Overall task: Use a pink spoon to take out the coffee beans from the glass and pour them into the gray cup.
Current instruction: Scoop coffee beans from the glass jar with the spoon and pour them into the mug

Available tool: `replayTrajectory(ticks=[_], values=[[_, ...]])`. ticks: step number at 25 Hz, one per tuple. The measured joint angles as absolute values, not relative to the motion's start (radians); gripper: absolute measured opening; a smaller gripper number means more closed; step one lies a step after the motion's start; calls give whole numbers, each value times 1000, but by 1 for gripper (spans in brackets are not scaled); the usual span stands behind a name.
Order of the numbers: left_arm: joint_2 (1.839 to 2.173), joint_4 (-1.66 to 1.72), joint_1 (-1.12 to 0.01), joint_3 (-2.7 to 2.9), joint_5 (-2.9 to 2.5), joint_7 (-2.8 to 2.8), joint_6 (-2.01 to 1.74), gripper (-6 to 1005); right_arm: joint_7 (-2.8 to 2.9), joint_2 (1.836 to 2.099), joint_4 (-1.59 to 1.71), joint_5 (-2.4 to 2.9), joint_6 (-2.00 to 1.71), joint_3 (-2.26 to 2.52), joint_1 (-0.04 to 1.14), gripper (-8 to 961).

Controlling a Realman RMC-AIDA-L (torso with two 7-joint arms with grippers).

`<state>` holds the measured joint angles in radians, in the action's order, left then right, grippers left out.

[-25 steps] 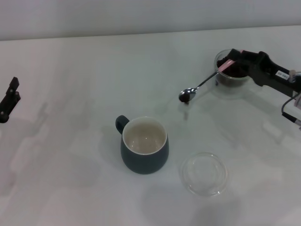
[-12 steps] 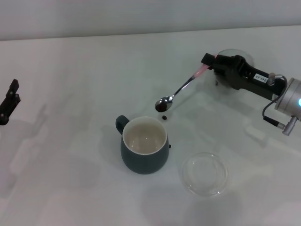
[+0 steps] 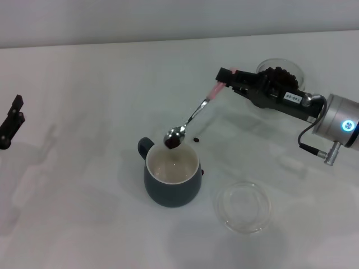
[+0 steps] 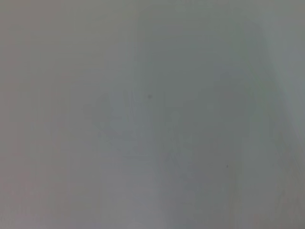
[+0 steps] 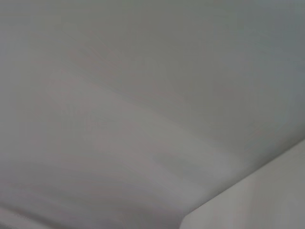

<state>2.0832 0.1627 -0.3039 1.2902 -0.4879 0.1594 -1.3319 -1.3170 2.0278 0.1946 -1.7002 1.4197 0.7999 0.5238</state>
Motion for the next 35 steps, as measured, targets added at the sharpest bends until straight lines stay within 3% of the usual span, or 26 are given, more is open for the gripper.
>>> replayTrajectory(ticks=[35], values=[[2085,140,-315,1292,-486,159,-1337,750,-1628,2014,273,-1706,1532,910,555,181]])
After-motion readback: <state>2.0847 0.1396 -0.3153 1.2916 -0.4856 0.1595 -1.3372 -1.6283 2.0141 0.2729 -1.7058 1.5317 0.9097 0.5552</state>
